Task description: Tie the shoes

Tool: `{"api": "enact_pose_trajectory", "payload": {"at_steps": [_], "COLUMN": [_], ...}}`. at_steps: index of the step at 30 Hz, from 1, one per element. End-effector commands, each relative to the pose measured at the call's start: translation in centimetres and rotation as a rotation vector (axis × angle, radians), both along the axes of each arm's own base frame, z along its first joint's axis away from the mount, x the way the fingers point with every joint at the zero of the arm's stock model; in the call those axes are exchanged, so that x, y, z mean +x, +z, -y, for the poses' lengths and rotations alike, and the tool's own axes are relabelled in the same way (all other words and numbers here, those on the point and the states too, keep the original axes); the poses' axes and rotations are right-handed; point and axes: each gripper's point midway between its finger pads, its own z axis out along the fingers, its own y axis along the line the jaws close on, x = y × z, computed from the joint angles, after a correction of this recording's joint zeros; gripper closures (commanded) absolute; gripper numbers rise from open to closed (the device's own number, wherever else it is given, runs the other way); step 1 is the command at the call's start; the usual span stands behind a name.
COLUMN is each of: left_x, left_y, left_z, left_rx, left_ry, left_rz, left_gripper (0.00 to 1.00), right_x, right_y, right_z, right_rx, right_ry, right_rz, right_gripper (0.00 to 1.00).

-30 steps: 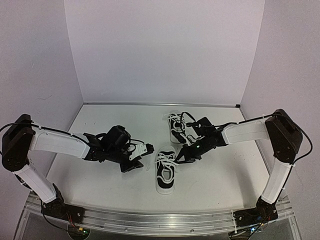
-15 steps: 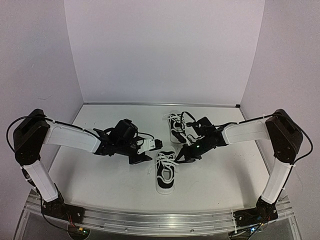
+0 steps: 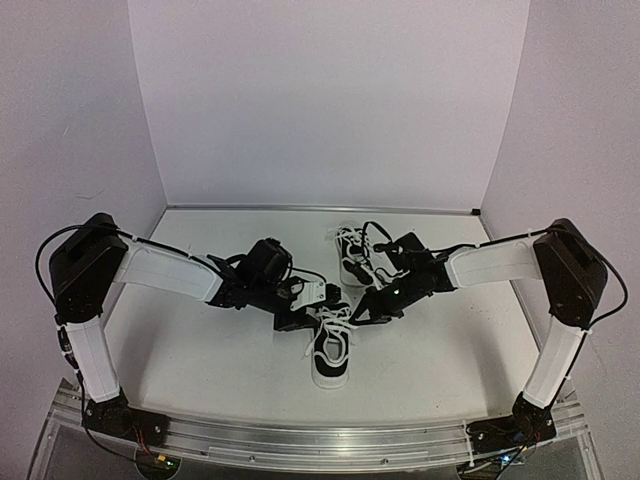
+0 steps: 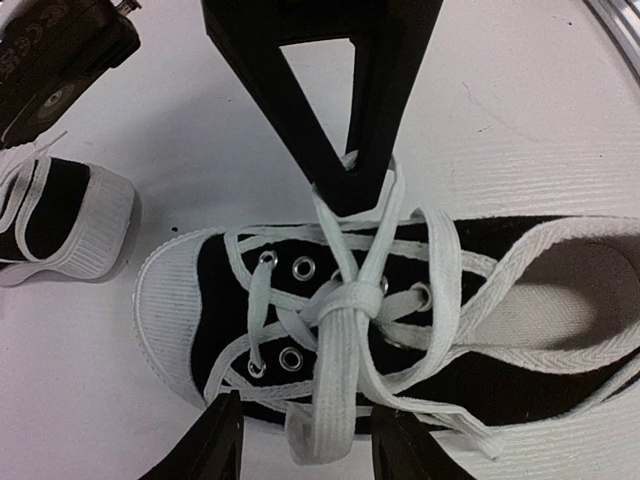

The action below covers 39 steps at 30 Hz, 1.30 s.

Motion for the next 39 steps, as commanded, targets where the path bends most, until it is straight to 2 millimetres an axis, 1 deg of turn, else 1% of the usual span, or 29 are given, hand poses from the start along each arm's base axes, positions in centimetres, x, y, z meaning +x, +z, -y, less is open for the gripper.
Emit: {"api": "enact_pose_trajectory", "payload": {"at_steps": [1, 6, 7, 8, 13, 19, 24, 28, 32, 36, 39], "left_x": [0.4, 0.5, 0.7, 0.8, 1.3, 1.4, 1.7, 1.7, 1.7, 1.8, 1.9], "left_y": [1.9, 1.6, 1.5, 1.5, 0.7, -0.1, -0.3, -0.6, -0.7, -0.8, -1.0], "left_z": [2.0, 1.3, 1.0, 0.8, -0.8, -3.2, -4.7, -5.7, -6.4, -6.7, -7.0], "left_rx": [-0.069, -0.053, -0.045, -0.039, 0.016, 0.058, 0.078, 0.092, 0.098, 0.098, 0.102], "left_ry": [-0.028, 0.012, 0.032, 0.051, 0.136, 0.229, 0.289, 0.319, 0.342, 0.355, 0.367], "left_rz": [0.008, 0.001, 0.0, -0.002, -0.007, 0.006, 0.017, 0.019, 0.015, 0.008, 0.003], "left_gripper": [0.6, 0.93, 0.98, 1.0, 1.0, 1.0, 1.0, 1.0, 1.0, 1.0, 1.0], "right_x": [0.6, 0.7, 0.7, 0.8, 1.1, 1.0, 0.9, 0.9, 1.0, 0.7, 0.5], "right_y": [2.5, 2.6, 2.6, 2.6, 2.0, 0.6, -0.8, -1.5, -1.8, -2.1, -2.9], "right_z": [-0.4, 0.1, 0.2, 0.4, 1.6, 3.6, 5.2, 6.4, 7.9, 8.3, 8.7], "right_rx": [0.026, 0.011, 0.007, 0.002, -0.041, -0.113, -0.167, -0.192, -0.208, -0.217, -0.239], "right_ry": [-0.004, -0.033, -0.041, -0.054, -0.134, -0.208, -0.259, -0.293, -0.329, -0.328, -0.321], "right_rz": [0.071, 0.082, 0.083, 0.087, 0.088, 0.087, 0.078, 0.071, 0.067, 0.061, 0.057], "right_gripper": [1.0, 1.0, 1.0, 1.0, 1.0, 1.0, 1.0, 1.0, 1.0, 1.0, 1.0]}}
